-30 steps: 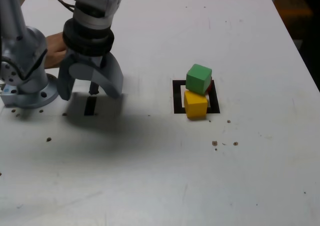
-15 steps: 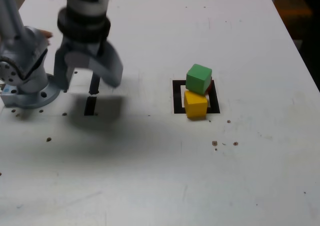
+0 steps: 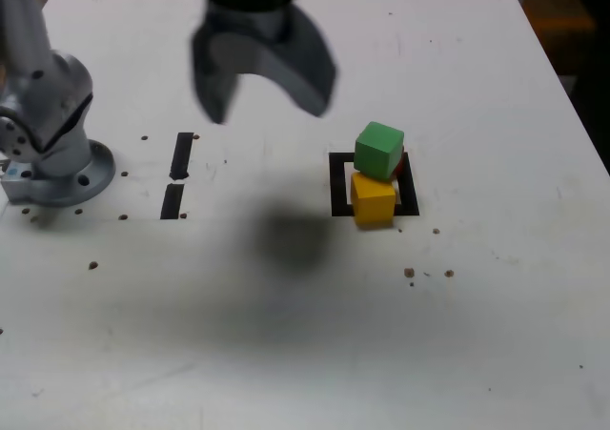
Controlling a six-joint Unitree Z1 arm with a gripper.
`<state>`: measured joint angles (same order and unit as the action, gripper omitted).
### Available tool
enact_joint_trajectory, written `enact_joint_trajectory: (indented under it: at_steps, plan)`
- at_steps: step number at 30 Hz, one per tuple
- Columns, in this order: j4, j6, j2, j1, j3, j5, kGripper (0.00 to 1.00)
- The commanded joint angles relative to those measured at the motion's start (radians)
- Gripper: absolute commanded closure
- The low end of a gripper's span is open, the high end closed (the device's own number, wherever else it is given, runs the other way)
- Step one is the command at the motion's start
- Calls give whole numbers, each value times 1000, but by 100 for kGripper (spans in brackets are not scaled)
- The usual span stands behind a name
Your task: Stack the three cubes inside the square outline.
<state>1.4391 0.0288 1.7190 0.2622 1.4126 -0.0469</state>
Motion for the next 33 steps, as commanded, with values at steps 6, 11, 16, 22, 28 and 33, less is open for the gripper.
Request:
enact_joint_trajectory:
  at_steps: [6, 11, 16, 22, 28, 33]
  plan:
    - [18, -63, 149, 1, 343, -37, 4]
    - [16, -99, 210, -11, 358, -23, 4]
    - [34, -139, 274, -20, 384, -27, 5]
    - [90, -179, 323, -38, 382, -48, 5]
    - [89, -206, 349, -44, 367, -47, 8]
    - [36, -196, 374, -48, 331, -39, 15]
